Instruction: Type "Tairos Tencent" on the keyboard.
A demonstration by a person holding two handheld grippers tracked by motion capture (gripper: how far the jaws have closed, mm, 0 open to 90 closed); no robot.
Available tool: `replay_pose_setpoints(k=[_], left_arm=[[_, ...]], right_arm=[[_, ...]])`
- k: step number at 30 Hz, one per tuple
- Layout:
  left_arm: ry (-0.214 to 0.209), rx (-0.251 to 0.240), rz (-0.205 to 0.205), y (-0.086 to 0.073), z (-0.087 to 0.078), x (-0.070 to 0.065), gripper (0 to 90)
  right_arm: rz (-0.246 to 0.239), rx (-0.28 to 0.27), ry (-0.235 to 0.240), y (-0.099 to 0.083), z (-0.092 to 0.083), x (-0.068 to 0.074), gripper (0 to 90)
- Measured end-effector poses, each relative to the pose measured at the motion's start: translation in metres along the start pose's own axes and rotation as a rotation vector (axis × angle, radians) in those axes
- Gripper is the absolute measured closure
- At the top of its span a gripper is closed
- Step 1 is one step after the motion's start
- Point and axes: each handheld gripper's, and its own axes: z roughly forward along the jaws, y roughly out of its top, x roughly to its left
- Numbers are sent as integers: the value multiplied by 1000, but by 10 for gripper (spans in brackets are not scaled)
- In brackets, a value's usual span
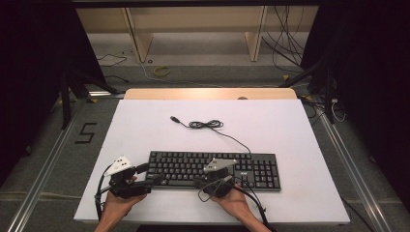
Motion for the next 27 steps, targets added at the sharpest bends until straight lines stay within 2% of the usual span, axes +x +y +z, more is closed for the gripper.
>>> replay_pose_setpoints(k=[5,13,19,27], left_arm=[[4,-1,-5,0,0,1,247],[11,7,0,0,0,1,249],[19,10,-5,0,0,2,251],[38,20,-20,0,0,5,268]], right_arm=[[19,-48,22,3,-8,-2,779],[40,-97,28,10,-17,-8,629],[55,-103,24,14,-19,-11,511],[45,-97,24,21,-17,-11,425]])
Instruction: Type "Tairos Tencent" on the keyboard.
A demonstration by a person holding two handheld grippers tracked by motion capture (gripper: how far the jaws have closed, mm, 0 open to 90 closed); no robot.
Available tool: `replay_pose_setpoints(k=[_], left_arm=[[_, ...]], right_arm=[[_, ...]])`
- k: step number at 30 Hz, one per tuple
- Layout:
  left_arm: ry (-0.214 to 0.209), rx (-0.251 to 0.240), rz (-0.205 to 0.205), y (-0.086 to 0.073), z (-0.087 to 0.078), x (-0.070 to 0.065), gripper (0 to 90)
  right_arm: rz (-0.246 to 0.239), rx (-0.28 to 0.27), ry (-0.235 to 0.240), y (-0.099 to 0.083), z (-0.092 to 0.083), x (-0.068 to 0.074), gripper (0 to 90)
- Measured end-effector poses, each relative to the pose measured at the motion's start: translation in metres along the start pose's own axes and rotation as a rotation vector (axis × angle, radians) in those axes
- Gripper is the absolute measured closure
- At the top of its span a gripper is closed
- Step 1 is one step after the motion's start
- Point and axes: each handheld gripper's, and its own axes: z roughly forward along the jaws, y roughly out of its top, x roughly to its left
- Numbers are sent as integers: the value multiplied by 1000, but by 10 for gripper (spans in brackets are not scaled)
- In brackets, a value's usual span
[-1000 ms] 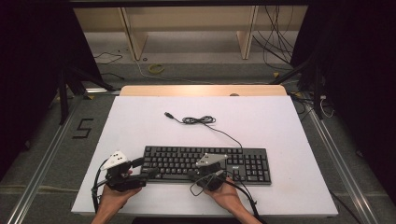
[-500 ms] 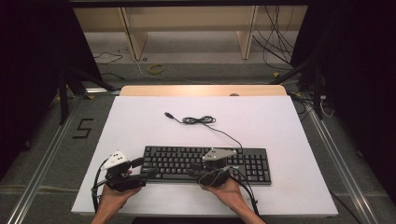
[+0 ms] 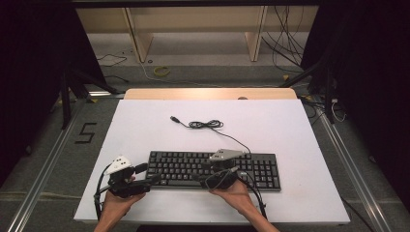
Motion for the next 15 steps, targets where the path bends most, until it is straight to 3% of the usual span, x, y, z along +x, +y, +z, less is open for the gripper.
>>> replay_pose_setpoints(k=[5,15], left_arm=[[20,17,-21,-1,0,4,349],[78,93,-51,-4,1,13,671]], right_arm=[[1,3,-2,5,3,-1,406],[-2,7,-4,17,13,-1,370]])
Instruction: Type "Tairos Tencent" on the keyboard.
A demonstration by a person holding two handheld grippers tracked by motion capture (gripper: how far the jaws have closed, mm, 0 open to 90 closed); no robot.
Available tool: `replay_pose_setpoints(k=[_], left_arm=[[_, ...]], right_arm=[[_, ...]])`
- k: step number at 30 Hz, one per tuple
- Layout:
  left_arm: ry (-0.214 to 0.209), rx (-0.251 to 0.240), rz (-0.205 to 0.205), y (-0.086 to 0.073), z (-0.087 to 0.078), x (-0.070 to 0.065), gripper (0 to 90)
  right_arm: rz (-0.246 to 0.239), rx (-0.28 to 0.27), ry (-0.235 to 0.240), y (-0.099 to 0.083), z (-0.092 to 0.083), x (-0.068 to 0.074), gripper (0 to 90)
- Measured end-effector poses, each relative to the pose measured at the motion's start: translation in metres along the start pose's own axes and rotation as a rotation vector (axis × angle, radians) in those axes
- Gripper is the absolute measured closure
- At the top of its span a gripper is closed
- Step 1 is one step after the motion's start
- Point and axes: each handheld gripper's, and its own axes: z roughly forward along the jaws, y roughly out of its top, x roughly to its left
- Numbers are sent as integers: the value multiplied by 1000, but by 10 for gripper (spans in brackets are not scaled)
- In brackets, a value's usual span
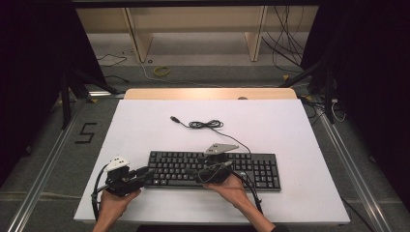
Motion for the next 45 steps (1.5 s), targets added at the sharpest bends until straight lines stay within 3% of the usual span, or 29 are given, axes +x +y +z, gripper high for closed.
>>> replay_pose_setpoints(k=[10,14,23,28,33,45], left_arm=[[20,59,8,0,11,2,887],[21,75,10,1,14,2,888],[22,97,20,1,17,1,889],[23,105,22,1,18,2,889],[26,111,19,2,18,3,890],[27,130,21,2,20,3,889]], right_arm=[[4,13,-15,12,15,-2,397],[-5,26,-21,14,23,-2,447],[-9,47,-32,16,33,-3,736],[-12,64,-36,17,39,-2,852],[-14,81,-44,18,45,-1,900],[-21,122,-66,18,58,1,900]])
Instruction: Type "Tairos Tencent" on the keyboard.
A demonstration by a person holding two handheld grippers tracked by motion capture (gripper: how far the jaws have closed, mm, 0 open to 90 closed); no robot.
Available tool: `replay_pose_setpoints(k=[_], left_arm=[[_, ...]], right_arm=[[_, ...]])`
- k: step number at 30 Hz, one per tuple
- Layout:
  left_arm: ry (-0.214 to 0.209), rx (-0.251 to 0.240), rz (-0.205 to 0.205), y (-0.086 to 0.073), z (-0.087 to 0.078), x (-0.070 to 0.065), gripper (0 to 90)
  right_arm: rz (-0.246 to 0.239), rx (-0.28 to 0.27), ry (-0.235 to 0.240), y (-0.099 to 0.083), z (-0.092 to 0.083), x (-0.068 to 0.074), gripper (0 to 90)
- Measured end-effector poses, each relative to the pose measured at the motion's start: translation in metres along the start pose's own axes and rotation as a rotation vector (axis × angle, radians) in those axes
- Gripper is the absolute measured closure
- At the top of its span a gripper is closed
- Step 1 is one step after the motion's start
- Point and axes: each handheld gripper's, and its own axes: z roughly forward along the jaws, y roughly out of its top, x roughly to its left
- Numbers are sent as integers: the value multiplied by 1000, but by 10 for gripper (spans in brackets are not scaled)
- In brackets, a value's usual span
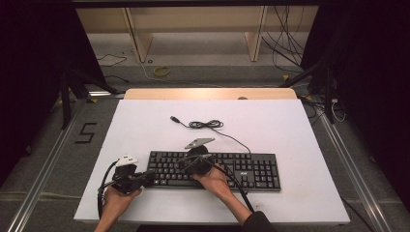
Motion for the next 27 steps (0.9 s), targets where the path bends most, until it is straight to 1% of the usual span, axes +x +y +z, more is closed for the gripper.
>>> replay_pose_setpoints(k=[3,10,16,19,22,23,27], left_arm=[[-2,-1,-1,0,0,0,890],[-4,2,-4,0,1,0,889],[-5,4,-4,0,1,1,890],[-2,17,3,0,2,1,890],[-6,18,-1,0,3,0,890],[-7,20,0,0,3,0,890],[-3,26,3,0,3,-1,891]], right_arm=[[-7,10,-6,0,2,0,900],[3,27,-17,-1,5,-2,900],[7,24,-18,-1,6,-2,900],[7,24,-20,-1,7,-2,900],[6,29,-21,-1,7,-2,900],[5,36,-24,-2,8,-1,900],[-5,33,-34,-3,9,0,900]])
